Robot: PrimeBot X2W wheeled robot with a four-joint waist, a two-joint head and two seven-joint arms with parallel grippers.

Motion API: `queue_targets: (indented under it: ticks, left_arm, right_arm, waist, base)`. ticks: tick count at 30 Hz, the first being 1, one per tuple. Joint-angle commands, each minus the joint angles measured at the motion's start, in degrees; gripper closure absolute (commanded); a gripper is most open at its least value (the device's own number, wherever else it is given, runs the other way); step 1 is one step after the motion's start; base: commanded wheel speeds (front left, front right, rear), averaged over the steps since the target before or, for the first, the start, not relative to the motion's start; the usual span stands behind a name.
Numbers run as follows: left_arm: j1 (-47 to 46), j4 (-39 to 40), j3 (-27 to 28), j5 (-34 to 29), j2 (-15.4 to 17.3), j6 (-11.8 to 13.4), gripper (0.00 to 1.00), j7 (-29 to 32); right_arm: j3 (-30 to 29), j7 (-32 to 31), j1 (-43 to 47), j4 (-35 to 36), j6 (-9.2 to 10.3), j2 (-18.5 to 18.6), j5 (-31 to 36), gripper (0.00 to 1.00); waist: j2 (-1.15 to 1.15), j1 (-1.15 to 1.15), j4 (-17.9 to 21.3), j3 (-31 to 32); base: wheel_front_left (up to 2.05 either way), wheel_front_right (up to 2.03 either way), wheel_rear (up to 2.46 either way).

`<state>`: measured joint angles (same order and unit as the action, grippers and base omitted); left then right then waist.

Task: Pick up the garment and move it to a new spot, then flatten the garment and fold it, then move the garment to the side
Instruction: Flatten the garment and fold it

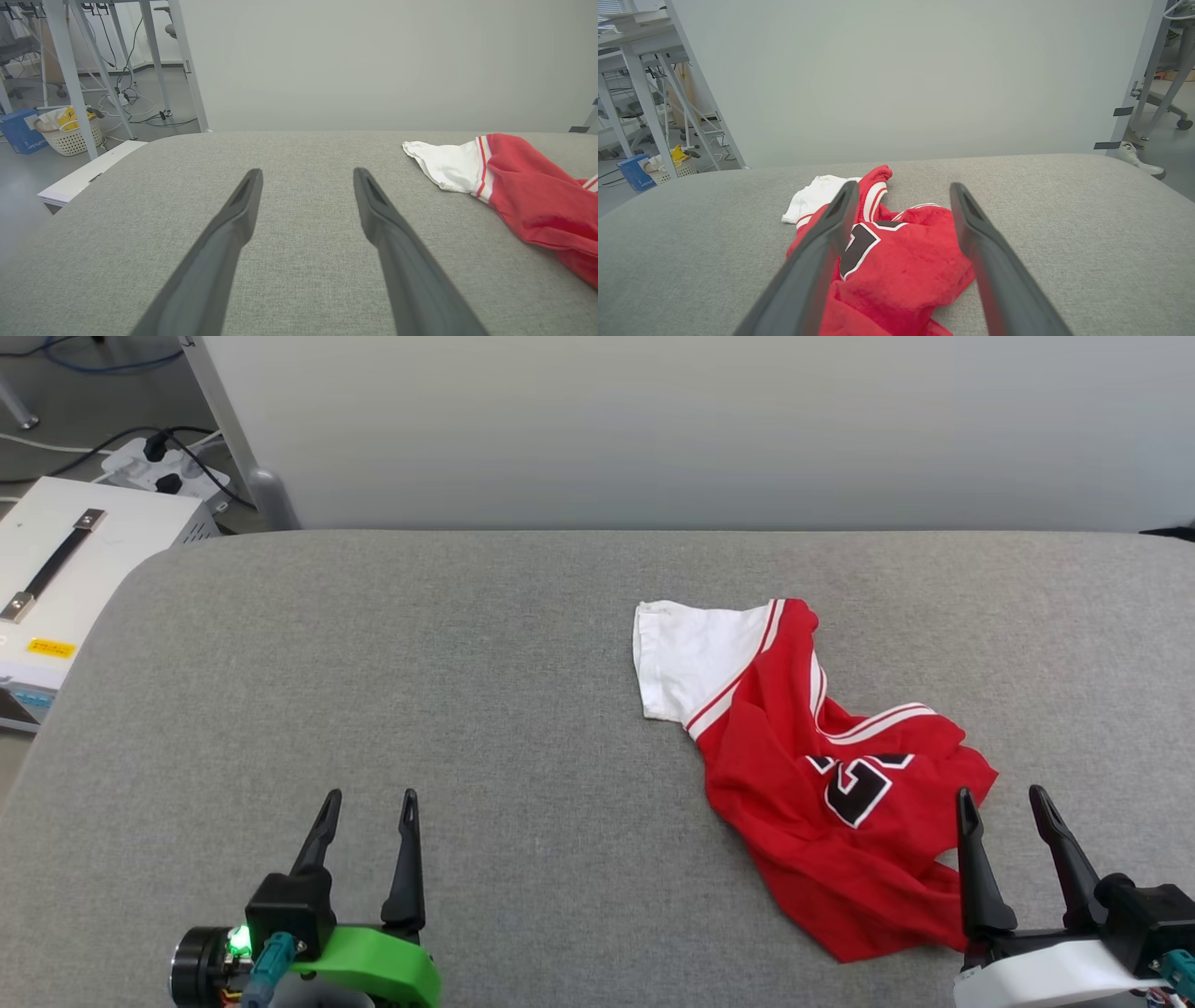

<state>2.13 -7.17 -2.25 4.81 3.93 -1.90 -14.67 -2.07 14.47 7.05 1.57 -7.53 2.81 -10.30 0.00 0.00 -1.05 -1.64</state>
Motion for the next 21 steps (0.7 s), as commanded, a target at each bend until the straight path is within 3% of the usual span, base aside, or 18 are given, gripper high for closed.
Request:
queue_targets:
  ticks: [1, 6, 14, 18, 21]
  left_arm:
    - [-1.3, -0.4, 0.4, -0.7, -0.1, -0.7, 0.0, -0.3]
    - [-7.6, -1.2, 0.0, -1.8, 1.6, -2.7, 0.0, -0.3]
    - [-25.4, -5.5, -4.0, -2.5, 6.2, -5.1, 0.0, -0.3]
    - [-35.3, -9.5, -8.5, -2.0, 8.8, -5.5, 0.0, -0.3]
    - [-43.1, -13.2, -15.0, 0.8, 10.8, -5.6, 0.0, -0.3]
  right_arm:
    - [0.1, 0.5, -0.3, -0.2, 0.04, 0.1, -0.1, 0.0]
    - [0.4, 0.5, -1.6, 0.0, 0.04, 0.1, 0.0, 0.0]
    - [1.8, 0.5, -4.9, 0.7, 0.04, 0.1, 0.0, 0.0]
    - [2.4, 0.5, -6.7, 1.0, 0.04, 0.1, 0.0, 0.0]
    - [2.8, 0.5, -8.2, 1.4, 0.04, 0.1, -0.1, 0.0]
  waist:
    - [0.0, 0.0, 0.2, -0.3]
    - [0.0, 0.0, 1.0, -1.7]
    - [0.0, 0.0, 3.5, -6.1]
    - [0.0, 0.0, 4.9, -8.9]
    - [0.0, 0.0, 5.9, -11.3]
  base:
    - [0.0, 0.0, 0.0]
    - [0.0, 0.0, 0.0]
    - [0.0, 0.0, 0.0]
    - [0.0, 0.0, 0.0]
    - [0.0, 0.0, 0.0]
